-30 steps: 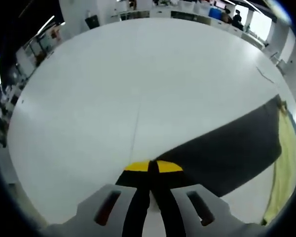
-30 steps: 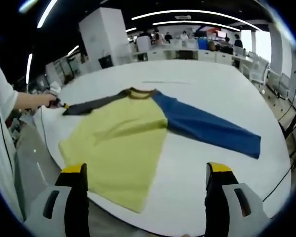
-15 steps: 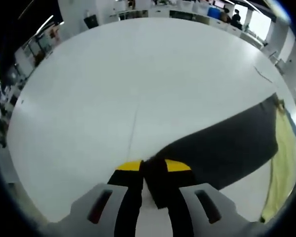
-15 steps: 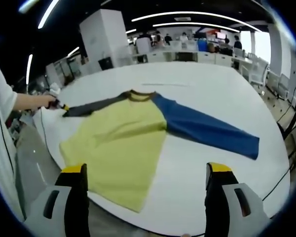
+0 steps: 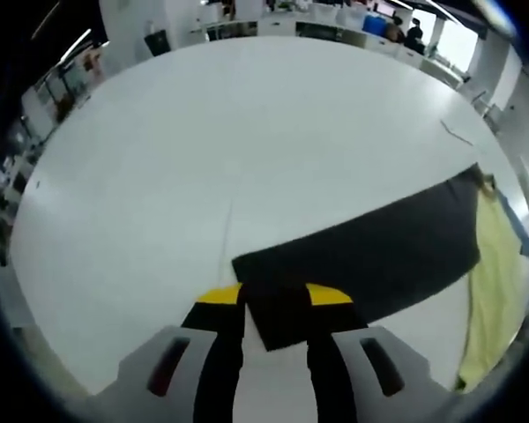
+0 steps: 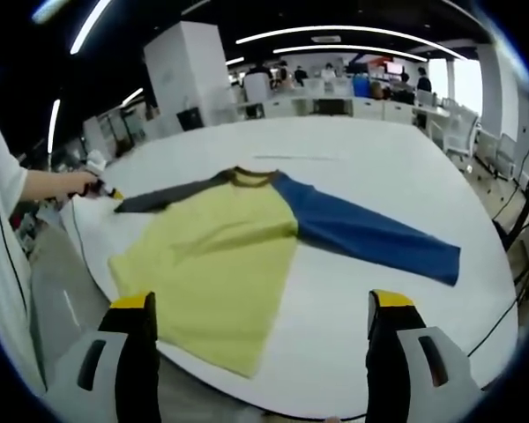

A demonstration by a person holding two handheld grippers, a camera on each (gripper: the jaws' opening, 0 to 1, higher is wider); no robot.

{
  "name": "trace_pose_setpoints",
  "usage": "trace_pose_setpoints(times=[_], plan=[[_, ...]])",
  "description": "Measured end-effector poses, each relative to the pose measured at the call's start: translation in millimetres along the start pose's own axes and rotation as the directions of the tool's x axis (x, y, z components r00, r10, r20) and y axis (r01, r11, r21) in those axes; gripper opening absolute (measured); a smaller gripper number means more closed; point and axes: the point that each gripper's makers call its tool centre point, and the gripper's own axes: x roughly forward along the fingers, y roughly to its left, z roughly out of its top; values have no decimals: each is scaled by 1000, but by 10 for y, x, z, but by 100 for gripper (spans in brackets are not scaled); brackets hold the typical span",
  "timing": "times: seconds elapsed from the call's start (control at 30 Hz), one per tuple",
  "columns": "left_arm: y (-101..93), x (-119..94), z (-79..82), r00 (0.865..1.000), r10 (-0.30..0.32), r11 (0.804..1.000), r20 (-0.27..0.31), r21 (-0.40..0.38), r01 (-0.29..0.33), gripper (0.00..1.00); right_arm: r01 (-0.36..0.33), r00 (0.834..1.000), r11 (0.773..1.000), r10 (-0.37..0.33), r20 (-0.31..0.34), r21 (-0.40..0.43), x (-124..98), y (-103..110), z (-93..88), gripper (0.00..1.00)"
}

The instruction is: Fold the garment on the visible template until the final outline fits inside the template.

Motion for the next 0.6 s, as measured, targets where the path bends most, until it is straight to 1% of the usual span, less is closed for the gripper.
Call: trace_pose_setpoints(times=[0.1,0.27,0.4,0.43,0.53,0.6], plan=[[-39,-44,-25,1000,-13,1000,-1,4,13,28,2,1000,1000,-2,5,-3,-19,-4,12,99],[-164,-154,-49,999,-42,999,6,20,42,32,-2,1000,1000,3,17,-8,-42,13,36,99],[-350,-267,-77,996,-88,995,12,54,87,37,-8,1000,1000,9,20,-19,-51,26,42,99],[-418,-302,-89,994,-110,992,14,61,109,39,-11,1000,1000,11,20,-22,-52,29,43,99],[-516,-372,-94,990,-137,988,33,75,134,41,-19,1000,999,20,21,-28,-54,43,44,99],[-544,-404,-130,989,-142,988,30,73,139,42,-26,999,999,27,23,-31,-58,52,48,99]])
